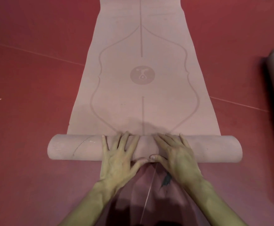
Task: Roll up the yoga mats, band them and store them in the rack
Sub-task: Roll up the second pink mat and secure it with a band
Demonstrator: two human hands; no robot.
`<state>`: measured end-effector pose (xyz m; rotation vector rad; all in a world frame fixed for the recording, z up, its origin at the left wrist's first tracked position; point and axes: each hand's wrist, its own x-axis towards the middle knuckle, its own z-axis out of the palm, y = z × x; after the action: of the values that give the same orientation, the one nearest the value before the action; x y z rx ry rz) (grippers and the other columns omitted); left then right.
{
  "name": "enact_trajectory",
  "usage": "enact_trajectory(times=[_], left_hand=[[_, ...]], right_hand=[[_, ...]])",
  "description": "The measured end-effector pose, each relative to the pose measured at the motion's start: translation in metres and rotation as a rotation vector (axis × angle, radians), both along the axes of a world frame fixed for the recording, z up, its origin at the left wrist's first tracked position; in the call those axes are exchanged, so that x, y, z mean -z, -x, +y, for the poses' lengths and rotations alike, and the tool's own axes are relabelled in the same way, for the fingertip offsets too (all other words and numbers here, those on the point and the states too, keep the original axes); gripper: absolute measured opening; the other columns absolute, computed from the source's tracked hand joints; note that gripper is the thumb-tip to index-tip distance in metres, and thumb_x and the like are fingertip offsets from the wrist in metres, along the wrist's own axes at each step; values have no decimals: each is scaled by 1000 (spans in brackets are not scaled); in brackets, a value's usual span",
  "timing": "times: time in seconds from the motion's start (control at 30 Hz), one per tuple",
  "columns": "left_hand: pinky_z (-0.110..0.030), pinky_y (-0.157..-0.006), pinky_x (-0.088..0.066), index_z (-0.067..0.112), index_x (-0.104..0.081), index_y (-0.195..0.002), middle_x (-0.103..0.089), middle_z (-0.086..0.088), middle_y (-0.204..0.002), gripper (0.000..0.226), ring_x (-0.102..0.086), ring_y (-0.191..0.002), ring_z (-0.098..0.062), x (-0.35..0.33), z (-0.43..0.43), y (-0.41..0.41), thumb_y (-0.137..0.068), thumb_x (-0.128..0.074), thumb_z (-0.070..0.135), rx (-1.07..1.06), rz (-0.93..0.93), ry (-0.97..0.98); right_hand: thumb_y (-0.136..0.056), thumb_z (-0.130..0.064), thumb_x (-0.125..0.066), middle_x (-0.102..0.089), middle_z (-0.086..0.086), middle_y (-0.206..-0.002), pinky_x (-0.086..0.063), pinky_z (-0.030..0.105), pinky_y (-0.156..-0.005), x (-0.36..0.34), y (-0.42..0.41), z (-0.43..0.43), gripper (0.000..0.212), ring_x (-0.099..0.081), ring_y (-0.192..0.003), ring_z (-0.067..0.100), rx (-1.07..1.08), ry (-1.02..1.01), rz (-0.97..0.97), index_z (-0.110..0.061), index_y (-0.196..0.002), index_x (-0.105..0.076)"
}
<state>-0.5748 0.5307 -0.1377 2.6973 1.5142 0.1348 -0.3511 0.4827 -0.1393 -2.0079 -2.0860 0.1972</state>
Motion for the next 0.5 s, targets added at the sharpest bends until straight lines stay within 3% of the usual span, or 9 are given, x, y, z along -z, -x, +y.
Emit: enact_trajectory(times=[0.13,0.27,0.5], left_hand=[[-76,-111,-31,25,-49,-152,-53,-6,-144,94,-50,-133,-33,1,-1,5,-73,-82,64,60,68,-52],[-73,-109,-35,25,-55,-146,-60,-4,-136,89,-55,-127,-33,-3,5,3,-69,-84,59,60,66,-46],[-73,-106,-36,25,-56,-144,-62,-4,-134,85,-57,-124,-32,-7,-3,2,-70,-85,53,45,34,-69]], right_hand=[[-84,-71,-54,-65,-3,-140,-41,53,-115,-2,-1,-1,76,-59,-131,23,-39,-4,-32,-21,-142,-62],[-55,-65,-90,-66,-2,-137,-42,56,-114,-9,-1,1,101,-62,-128,25,-47,51,-74,-19,-141,-62],[-55,-56,-95,-71,-7,-127,-49,56,-108,-18,4,-5,87,-68,-116,22,-36,5,-68,-24,-131,-68]])
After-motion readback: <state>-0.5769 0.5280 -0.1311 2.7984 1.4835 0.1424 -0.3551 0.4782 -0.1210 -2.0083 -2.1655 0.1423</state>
